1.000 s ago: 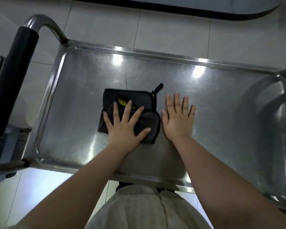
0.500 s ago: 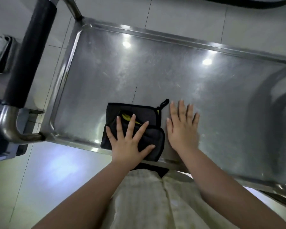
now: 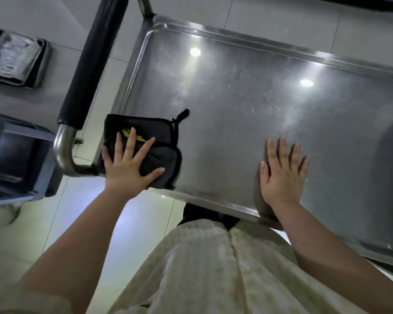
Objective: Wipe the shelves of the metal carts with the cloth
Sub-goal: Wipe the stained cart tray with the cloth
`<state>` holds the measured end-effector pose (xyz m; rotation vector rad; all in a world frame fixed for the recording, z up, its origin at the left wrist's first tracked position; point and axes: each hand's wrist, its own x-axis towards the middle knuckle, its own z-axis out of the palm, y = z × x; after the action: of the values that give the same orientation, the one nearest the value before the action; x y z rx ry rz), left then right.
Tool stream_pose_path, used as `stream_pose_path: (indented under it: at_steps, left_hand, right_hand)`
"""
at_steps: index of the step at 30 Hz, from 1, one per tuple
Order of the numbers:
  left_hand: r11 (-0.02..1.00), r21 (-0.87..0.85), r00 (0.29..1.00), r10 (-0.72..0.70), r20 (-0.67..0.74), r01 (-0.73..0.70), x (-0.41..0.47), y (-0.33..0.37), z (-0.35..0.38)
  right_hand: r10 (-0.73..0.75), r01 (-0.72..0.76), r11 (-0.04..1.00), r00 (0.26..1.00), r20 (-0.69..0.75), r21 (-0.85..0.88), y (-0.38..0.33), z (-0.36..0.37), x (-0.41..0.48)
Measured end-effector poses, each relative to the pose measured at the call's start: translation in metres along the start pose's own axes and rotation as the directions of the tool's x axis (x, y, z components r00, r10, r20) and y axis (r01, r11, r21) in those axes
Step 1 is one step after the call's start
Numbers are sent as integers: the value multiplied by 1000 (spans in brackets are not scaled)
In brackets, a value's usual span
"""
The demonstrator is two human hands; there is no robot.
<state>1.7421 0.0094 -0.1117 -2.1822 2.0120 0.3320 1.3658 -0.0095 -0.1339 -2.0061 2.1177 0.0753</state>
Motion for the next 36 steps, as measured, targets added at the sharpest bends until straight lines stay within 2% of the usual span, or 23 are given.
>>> stream_pose_path:
  at_steps: [3,7,14,20,23,26,30,33,36]
  left_hand:
    - [1000,-17,1000,6,-24,-6,0,3,-1]
    - [997,-49,998,-60,-15,60,21,27,-3]
    - [993,-16,993,116,7,-116,174,71,-35]
    - [993,-57,992,109,59,-106,280,114,-61]
    - [993,-71,994,95,52,-92,276,141,-58]
    - [972,-73,972,229,44,-225,237,189,-46]
    - [917,-8,912,396,106,-398,163,238,-27]
    - [913,-23,911,407,61,-407,133,207,-16]
    - [970,-60,971,238,12,-237,137,128,-19]
  right_hand:
    - [-2,2,1000,1000,-23,10,-2,0,-2]
    - [-19,18,1000,999,-49,-8,1,3,1]
    - [-6,2,999,998,-69,-49,5,6,7]
    - [16,-20,996,999,-48,-87,5,2,12]
    - [39,-42,995,999,-36,-90,5,3,17]
    - [42,-45,996,998,-42,-81,3,3,17]
    - [37,-41,997,998,-50,-66,6,2,16]
    - [32,-35,998,998,-55,-47,6,1,15]
    - [38,-40,999,998,-50,-34,7,2,14]
